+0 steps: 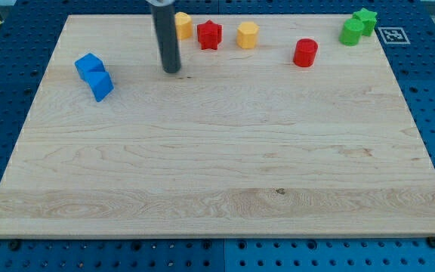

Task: Push yellow heart closer to red star

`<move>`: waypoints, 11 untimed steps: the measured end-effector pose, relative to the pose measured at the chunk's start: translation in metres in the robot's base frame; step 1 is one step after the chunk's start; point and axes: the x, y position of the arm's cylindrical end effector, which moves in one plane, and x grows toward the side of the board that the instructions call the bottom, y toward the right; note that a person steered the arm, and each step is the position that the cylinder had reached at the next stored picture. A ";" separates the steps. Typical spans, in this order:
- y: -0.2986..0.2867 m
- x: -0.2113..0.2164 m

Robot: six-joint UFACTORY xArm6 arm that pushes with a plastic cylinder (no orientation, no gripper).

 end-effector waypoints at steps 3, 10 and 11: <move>0.000 -0.008; -0.005 -0.147; 0.030 -0.140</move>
